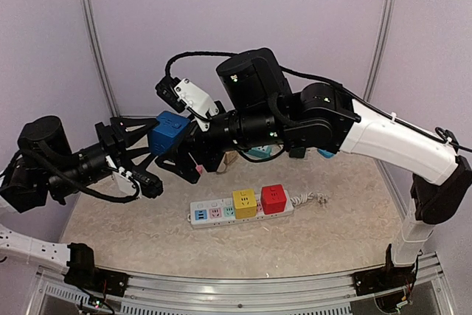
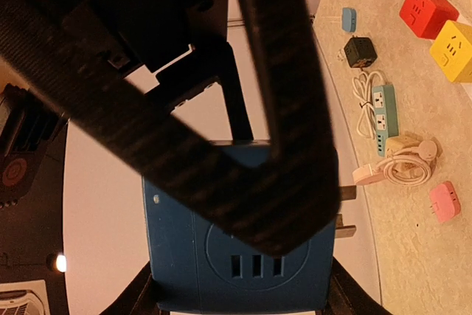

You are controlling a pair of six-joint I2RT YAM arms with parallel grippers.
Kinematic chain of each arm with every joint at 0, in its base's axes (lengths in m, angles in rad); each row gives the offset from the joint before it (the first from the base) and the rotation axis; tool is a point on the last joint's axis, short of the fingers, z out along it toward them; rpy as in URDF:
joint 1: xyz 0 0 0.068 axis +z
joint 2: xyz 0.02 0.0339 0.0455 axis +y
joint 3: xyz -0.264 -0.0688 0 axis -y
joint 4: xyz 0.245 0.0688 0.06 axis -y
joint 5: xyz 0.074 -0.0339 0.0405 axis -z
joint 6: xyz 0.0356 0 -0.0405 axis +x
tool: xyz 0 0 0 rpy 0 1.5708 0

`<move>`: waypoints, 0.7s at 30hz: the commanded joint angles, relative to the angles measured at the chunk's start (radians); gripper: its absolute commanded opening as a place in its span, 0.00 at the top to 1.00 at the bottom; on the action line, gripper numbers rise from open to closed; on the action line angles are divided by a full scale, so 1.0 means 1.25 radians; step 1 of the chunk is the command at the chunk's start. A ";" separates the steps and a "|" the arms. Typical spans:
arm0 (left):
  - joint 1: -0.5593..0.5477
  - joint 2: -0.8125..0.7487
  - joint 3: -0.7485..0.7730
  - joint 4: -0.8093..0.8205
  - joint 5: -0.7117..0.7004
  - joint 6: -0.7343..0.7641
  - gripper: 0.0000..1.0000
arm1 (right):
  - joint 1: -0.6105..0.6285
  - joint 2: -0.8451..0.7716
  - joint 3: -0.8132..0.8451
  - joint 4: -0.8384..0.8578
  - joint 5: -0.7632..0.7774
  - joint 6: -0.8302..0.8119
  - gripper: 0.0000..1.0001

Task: Insert the plug
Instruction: Adjust the plug.

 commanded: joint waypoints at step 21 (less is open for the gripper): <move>0.020 -0.001 0.034 0.005 0.066 -0.087 1.00 | -0.024 -0.013 -0.009 0.028 0.051 0.034 1.00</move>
